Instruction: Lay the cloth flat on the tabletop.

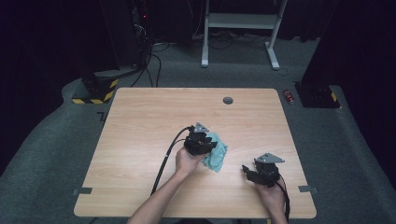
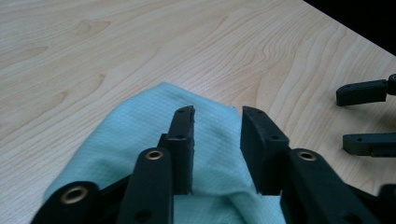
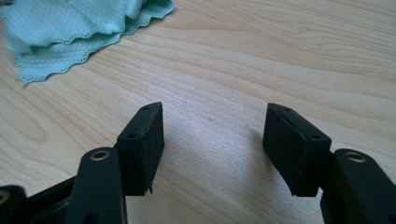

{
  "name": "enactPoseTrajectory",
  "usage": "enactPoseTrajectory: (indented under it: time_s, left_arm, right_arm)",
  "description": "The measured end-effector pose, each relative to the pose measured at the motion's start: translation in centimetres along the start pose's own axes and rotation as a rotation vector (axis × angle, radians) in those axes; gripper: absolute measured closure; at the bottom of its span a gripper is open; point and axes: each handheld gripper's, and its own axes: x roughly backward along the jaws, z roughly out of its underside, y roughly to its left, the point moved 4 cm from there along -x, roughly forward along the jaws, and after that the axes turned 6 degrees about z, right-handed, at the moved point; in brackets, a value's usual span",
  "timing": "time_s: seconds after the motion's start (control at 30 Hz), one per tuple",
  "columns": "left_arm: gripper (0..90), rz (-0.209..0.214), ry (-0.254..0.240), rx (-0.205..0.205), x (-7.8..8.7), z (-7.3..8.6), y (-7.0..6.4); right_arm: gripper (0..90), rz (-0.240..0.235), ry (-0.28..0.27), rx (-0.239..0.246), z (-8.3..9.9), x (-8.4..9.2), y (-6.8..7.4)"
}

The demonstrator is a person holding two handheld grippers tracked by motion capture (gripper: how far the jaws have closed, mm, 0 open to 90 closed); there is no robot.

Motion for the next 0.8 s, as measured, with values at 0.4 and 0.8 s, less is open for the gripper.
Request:
enactPoseTrajectory:
  time_s: [0.4,0.8]
  left_arm:
    - [51.4,-0.024,-0.029,-0.007,3.4,1.6,-0.1]
    - [51.3,-0.081,-0.002,-0.022,5.8,4.8,0.7]
  right_arm:
    - [38.3,0.0,0.001,-0.002,0.0,0.0,0.1]
    - [60.2,-0.012,-0.016,0.004,-0.4,0.0,1.2]
